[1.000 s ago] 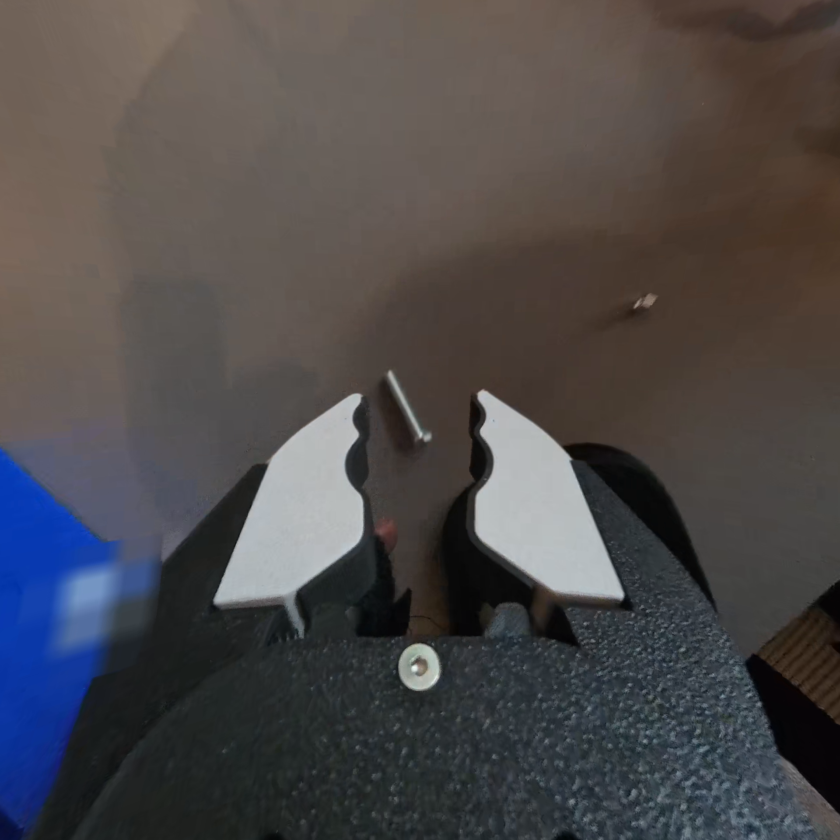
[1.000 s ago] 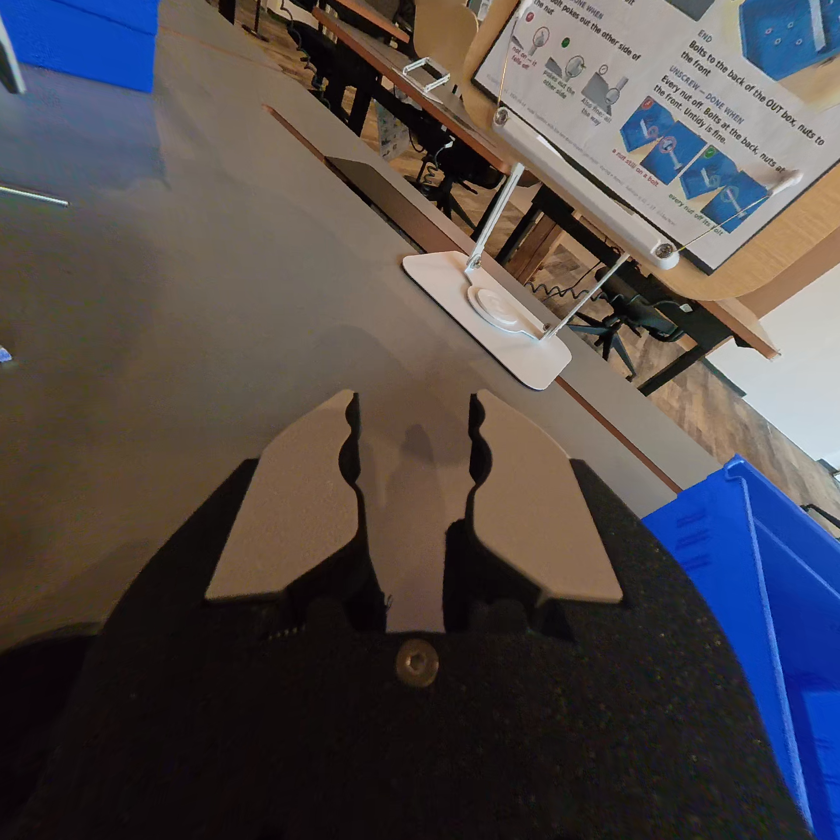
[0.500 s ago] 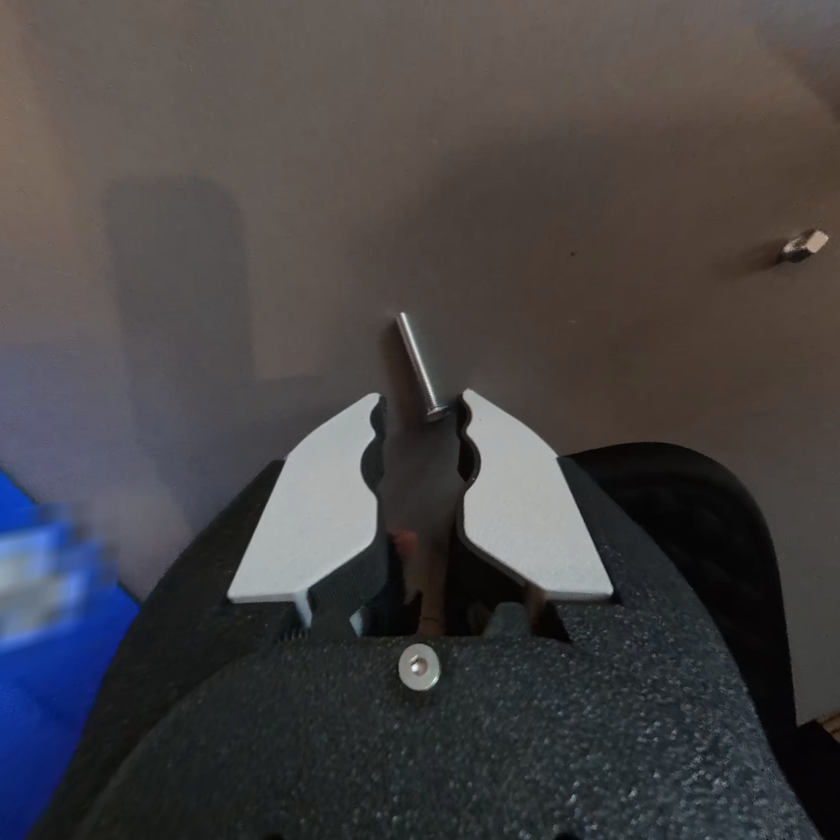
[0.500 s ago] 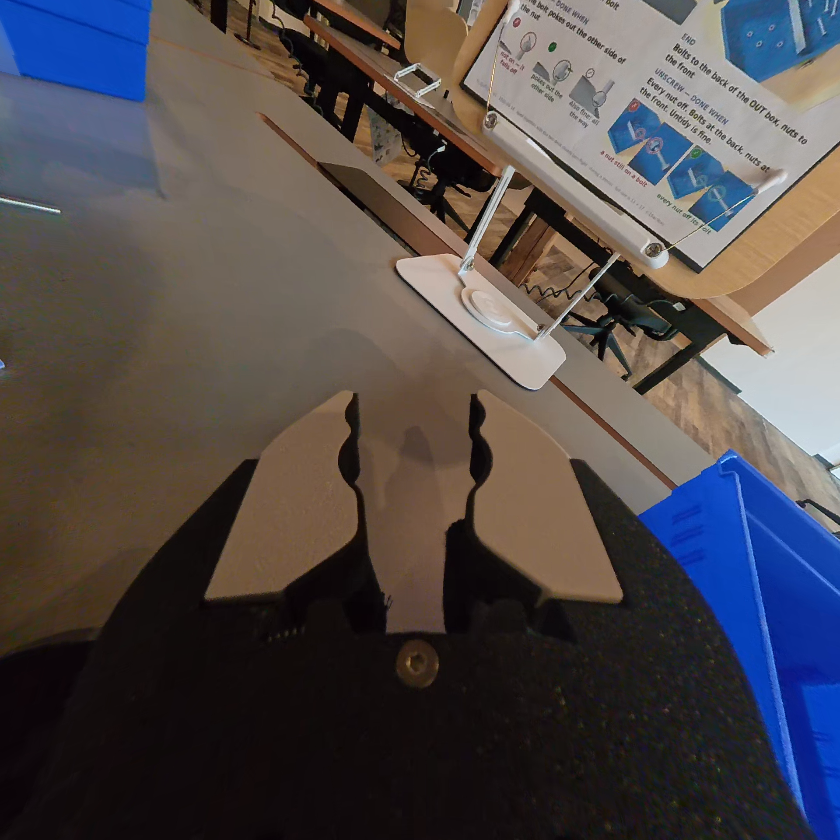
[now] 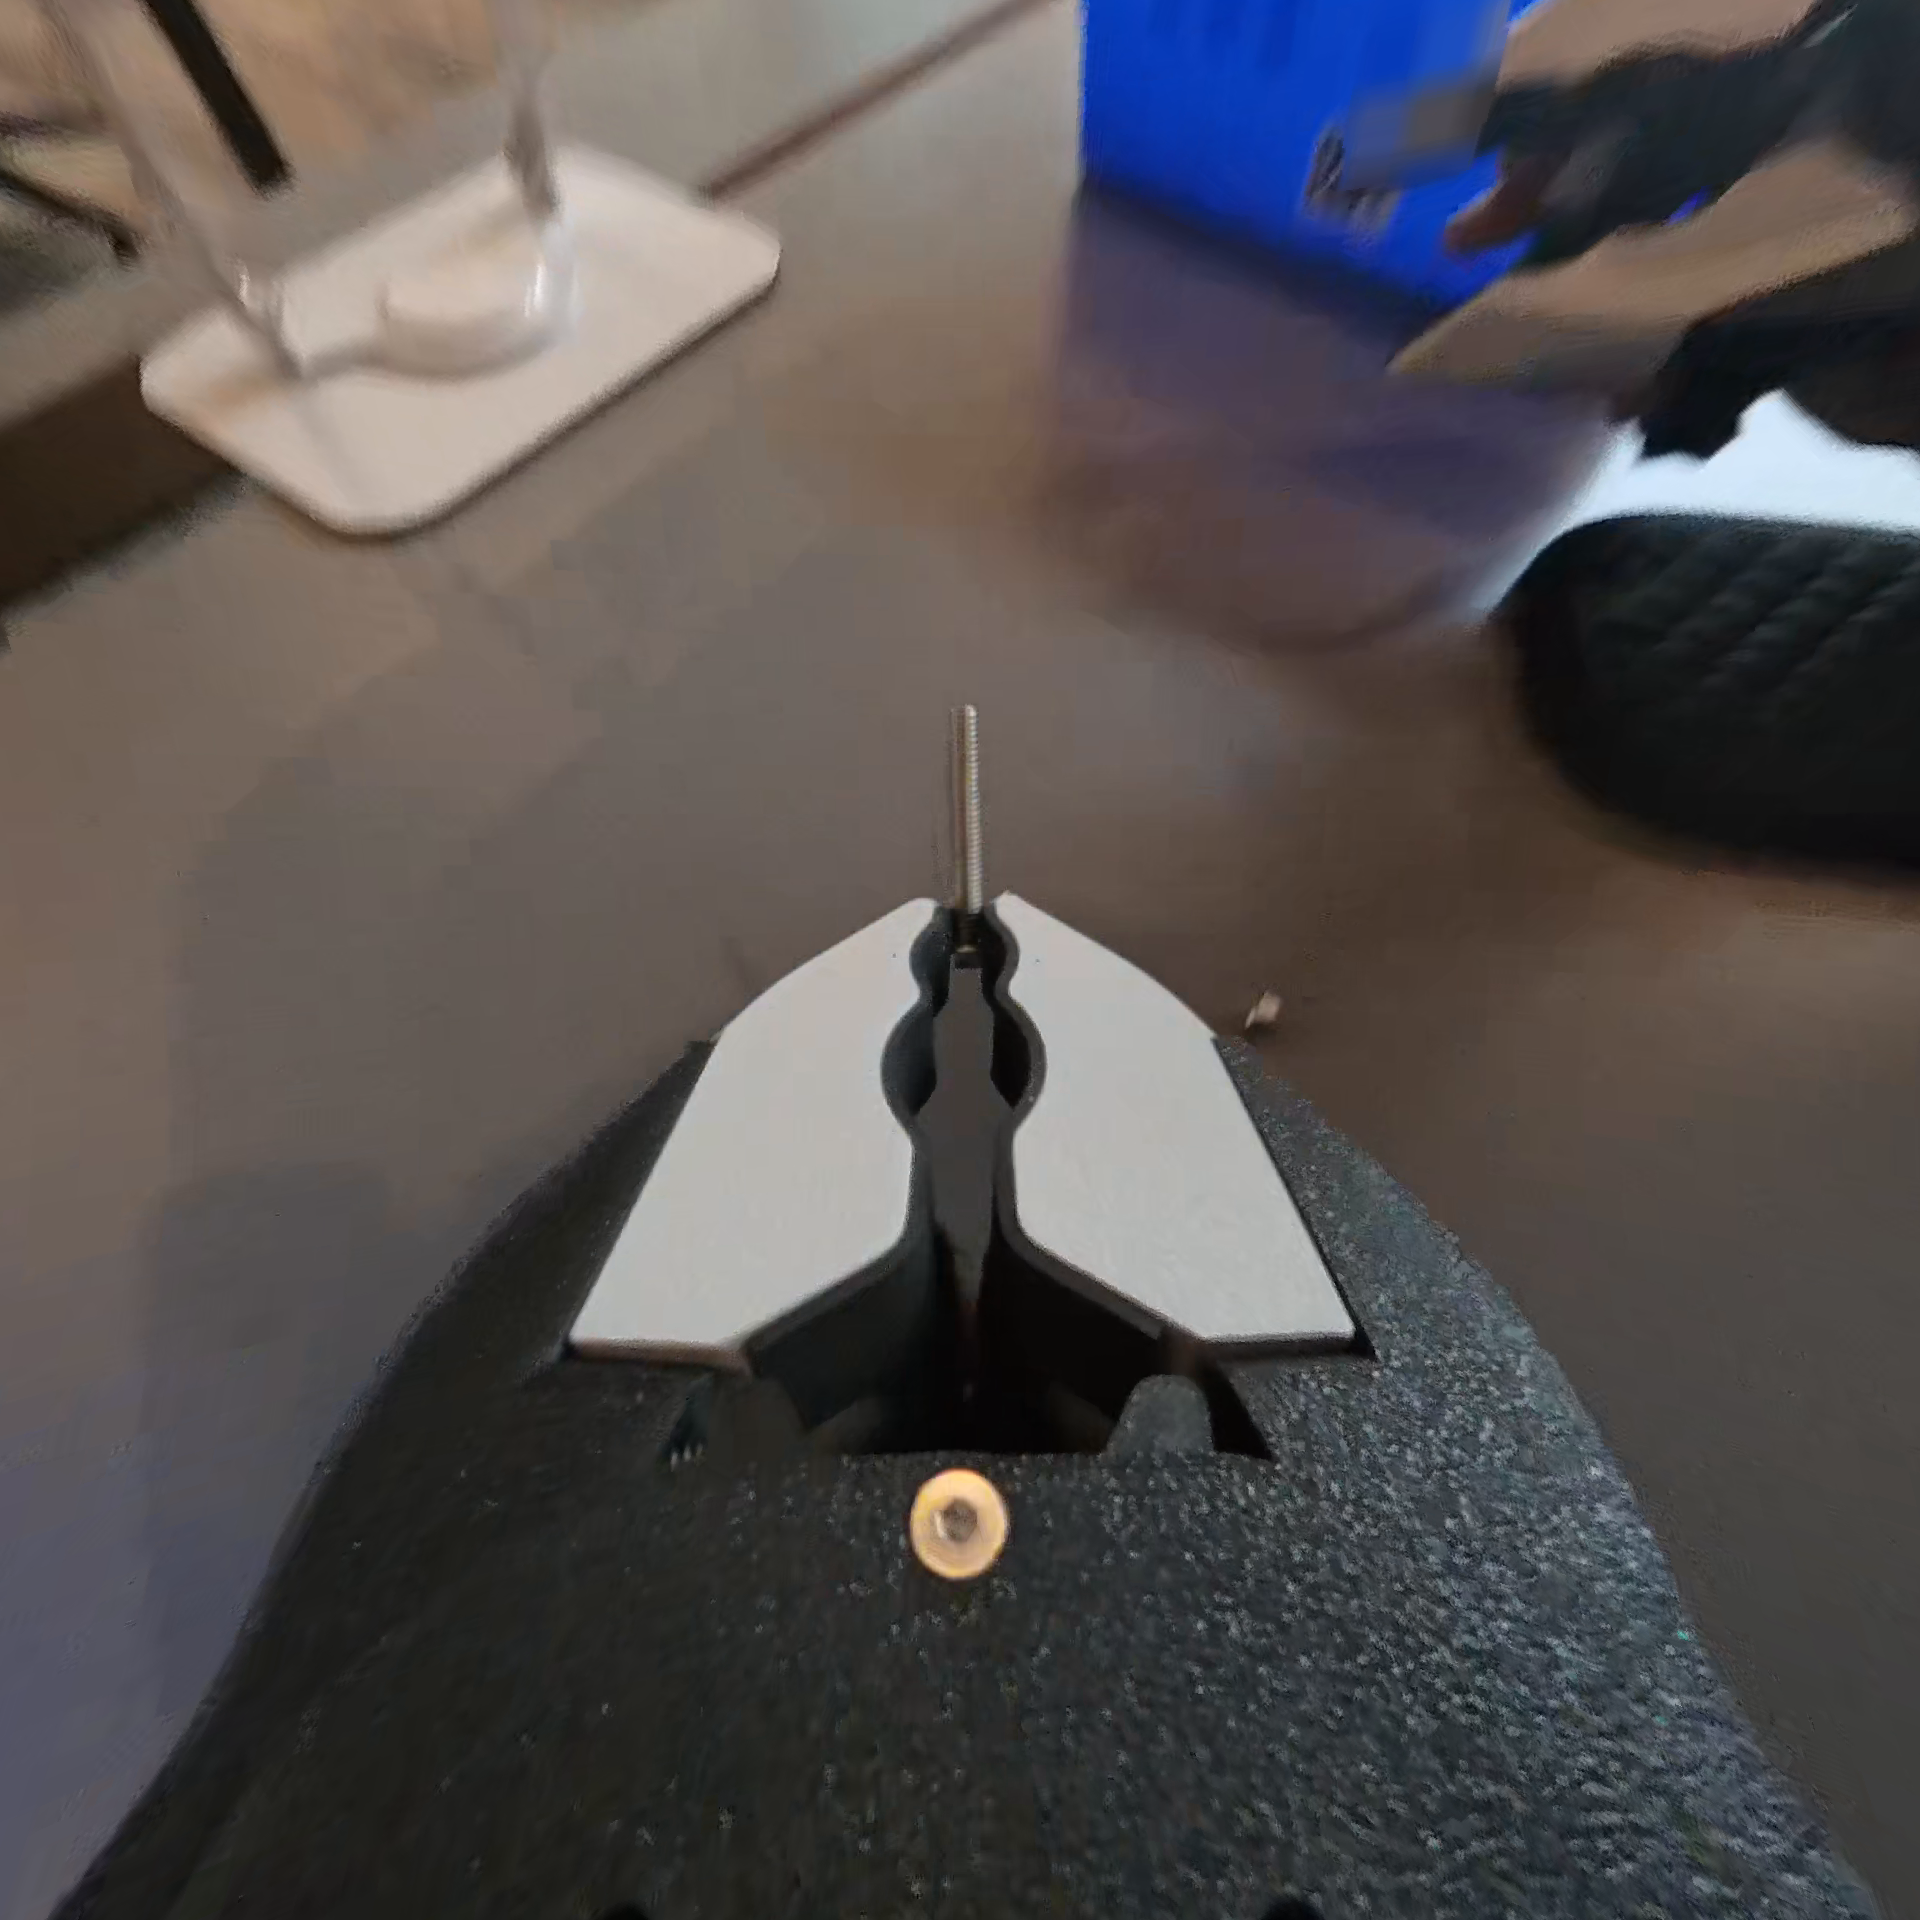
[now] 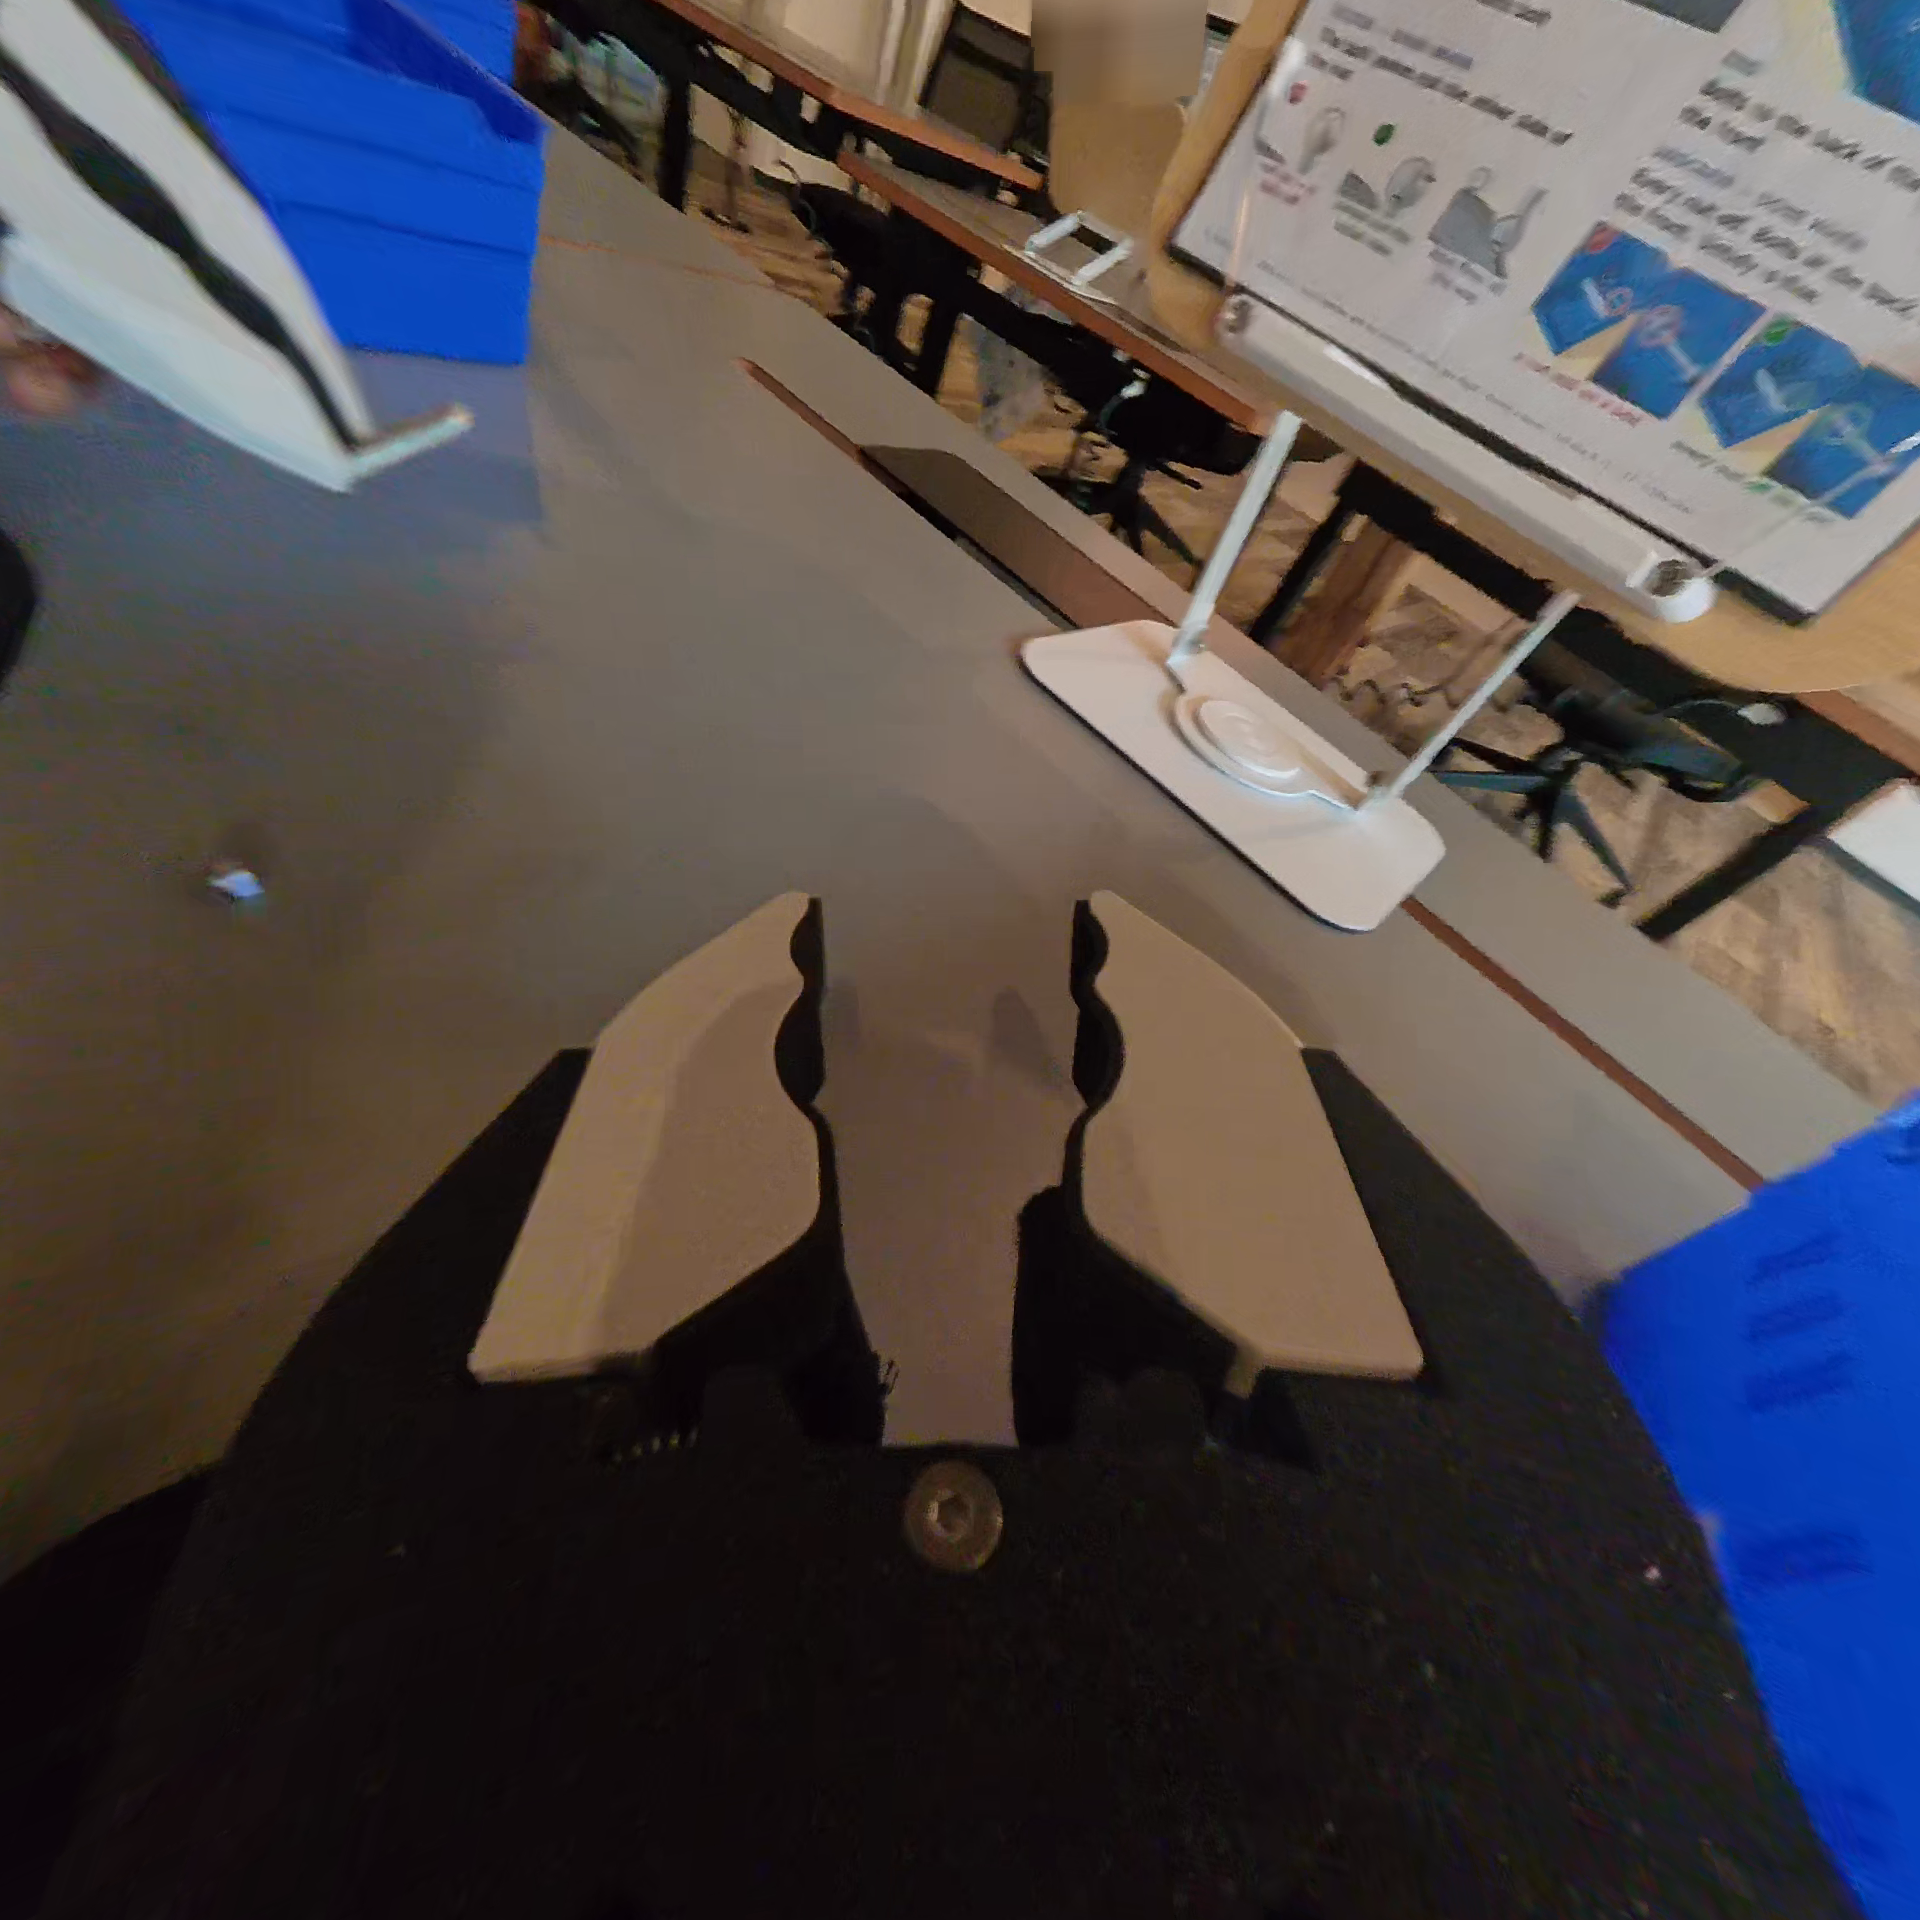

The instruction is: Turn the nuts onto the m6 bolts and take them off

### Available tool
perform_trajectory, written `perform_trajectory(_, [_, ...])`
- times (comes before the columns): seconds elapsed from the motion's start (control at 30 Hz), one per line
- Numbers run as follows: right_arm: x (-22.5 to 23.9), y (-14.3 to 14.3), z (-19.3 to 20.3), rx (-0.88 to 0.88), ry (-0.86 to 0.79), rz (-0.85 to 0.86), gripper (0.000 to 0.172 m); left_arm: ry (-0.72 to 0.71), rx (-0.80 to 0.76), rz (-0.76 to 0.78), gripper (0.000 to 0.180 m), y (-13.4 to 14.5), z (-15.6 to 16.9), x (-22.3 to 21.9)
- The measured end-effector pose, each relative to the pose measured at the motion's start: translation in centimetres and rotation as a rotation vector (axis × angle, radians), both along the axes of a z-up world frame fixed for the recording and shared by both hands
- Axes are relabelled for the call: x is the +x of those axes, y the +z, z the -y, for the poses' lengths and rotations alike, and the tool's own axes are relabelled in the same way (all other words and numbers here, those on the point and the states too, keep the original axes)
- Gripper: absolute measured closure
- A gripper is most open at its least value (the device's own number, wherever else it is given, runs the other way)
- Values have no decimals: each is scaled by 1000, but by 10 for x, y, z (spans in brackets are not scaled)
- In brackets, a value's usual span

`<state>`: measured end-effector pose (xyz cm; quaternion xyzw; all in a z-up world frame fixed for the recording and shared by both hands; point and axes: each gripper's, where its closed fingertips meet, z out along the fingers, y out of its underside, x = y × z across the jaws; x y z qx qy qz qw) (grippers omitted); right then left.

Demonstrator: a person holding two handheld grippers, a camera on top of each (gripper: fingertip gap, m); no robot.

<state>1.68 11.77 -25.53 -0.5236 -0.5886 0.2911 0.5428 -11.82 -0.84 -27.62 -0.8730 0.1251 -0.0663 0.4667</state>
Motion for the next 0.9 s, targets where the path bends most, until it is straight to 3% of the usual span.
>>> perform_trajectory(0.13, [-10, 12, 31, -104, 171, -40, 127, -131, 217, 50, 176, 37, -27, 36])
perform_trajectory(0.37, [-21, 67, 75, -306, 454, -174, 134, -346, 496, 250, 176, 77, -43, 92])
perform_trajectory(0.57, [-36, 70, 82, -314, 535, -147, 140, -386, 521, 275, 176, 75, -45, 104])
perform_trajectory(0.67, [-41, 67, 85, -287, 562, -130, 165, -389, 510, 279, 175, 71, -46, 105])
perform_trajectory(0.77, [-41, 63, 86, -263, 572, -75, 167, -387, 511, 273, 174, 67, -46, 104])
perform_trajectory(0.9, [-43, 58, 84, -223, 545, -14, 167, -398, 520, 268, 160, 62, -46, 106])
